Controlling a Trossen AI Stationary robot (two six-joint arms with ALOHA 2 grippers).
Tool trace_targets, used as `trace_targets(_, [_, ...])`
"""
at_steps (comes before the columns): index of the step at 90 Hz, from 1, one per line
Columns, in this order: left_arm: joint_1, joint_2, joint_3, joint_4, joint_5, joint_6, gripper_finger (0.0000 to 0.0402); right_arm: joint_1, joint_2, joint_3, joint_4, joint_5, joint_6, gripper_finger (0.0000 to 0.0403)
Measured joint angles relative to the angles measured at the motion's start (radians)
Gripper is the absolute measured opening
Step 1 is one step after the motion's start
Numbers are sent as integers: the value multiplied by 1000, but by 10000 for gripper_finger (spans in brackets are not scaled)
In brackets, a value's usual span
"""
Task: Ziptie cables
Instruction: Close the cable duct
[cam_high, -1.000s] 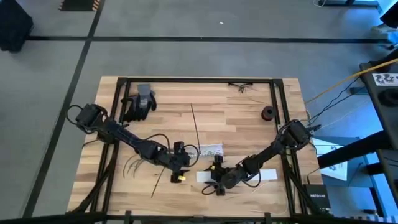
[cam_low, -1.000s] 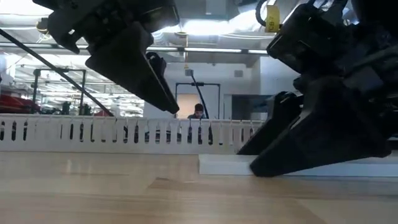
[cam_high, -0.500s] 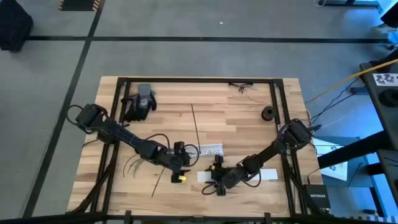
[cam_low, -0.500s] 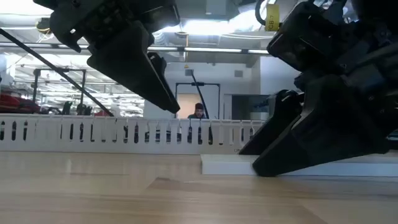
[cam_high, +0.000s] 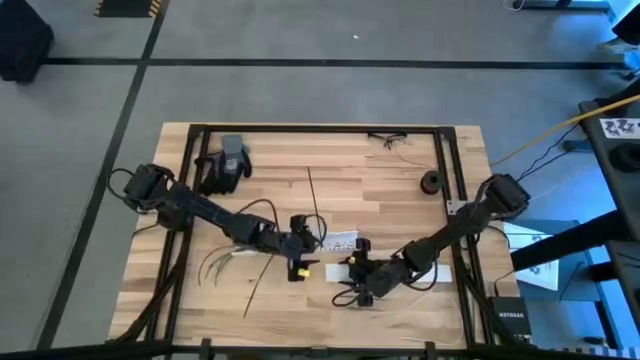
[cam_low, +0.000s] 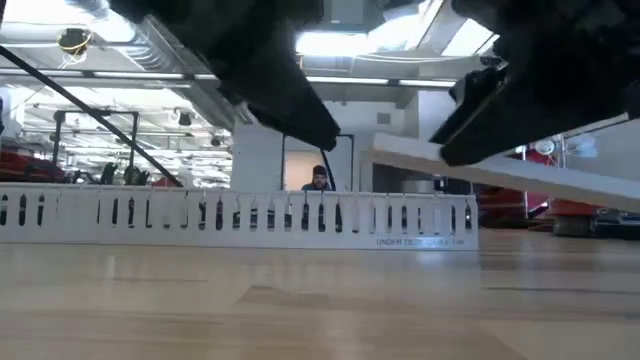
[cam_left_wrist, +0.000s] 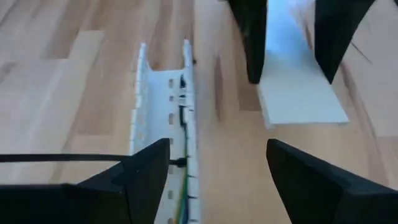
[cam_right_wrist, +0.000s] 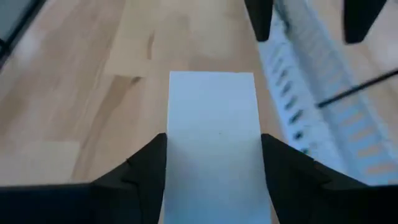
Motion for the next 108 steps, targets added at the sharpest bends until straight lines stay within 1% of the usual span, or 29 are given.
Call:
trace_targets(3, [20,6,0,15,30,-1,263,0,-10,0,-14,6,0,213])
trace_targets(7, [42,13,0,39,66,1,263,0,-23,1,-17,14,0,199])
trace_targets(18, [88,47,0,85,133,33,263,-1,-33,2,-39,29,-1,178])
trace_targets(28, [115,58,0,101,140,75,263,-1,-34,2,-54,28,1,154])
trace_targets(37, [125,57,0,102,139,82,263,0,-34,2,-73,22,9,135])
trace_targets(48, [121,57,0,92,139,97,263,0,-34,2,-80,21,8,125])
trace_targets(63, [102,56,0,60,140,98,263,-6,-34,3,-117,-23,-22,134])
trace_targets(74, [85,56,0,62,139,96,263,-8,-52,4,-166,-76,-16,156])
trace_targets(79, [76,55,0,61,139,84,263,-7,-64,25,-217,-108,-9,170])
trace_targets(85, [63,52,0,61,139,67,263,-6,-79,60,-310,-153,5,185])
trace_targets(91, [45,49,0,63,139,52,263,2,-88,93,-369,-232,10,195])
trace_targets(102, [5,49,0,60,139,23,263,44,-87,109,-367,-343,-2,197])
trace_targets(108, [-20,49,0,59,139,4,263,75,-69,109,-356,-381,-15,191])
